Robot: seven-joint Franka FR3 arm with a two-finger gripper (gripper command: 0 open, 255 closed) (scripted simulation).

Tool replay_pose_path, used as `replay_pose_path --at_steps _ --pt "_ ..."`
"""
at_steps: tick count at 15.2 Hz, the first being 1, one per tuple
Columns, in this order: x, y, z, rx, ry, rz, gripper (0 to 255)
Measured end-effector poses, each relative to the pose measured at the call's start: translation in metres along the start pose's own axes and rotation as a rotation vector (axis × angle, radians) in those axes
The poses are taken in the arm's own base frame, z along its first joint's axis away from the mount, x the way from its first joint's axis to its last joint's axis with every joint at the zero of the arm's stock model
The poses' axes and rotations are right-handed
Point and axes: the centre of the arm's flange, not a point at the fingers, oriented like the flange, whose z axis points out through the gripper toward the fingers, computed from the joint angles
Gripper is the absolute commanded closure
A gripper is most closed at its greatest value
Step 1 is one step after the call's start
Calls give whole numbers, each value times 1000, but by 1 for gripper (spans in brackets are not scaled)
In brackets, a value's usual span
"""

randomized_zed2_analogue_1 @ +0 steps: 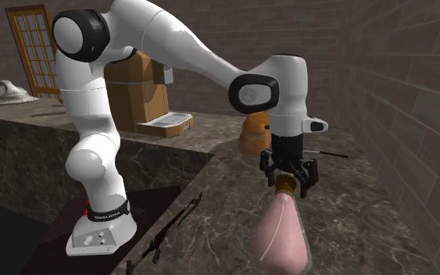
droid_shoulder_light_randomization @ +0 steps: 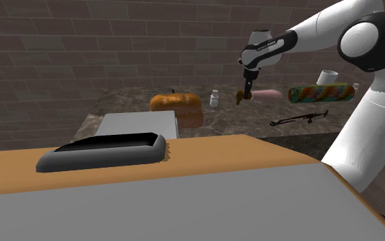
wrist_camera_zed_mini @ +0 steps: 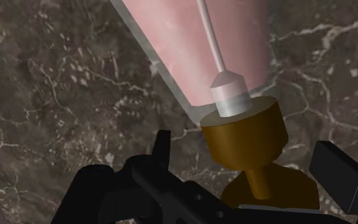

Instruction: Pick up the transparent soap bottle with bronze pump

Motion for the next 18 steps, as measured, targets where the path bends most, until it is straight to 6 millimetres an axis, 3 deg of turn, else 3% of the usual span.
replay_pose_path --at_steps 10,18 --pt "1 0 1 -1 1 -1 255" --pt "-1 4 -35 0 0 0 255"
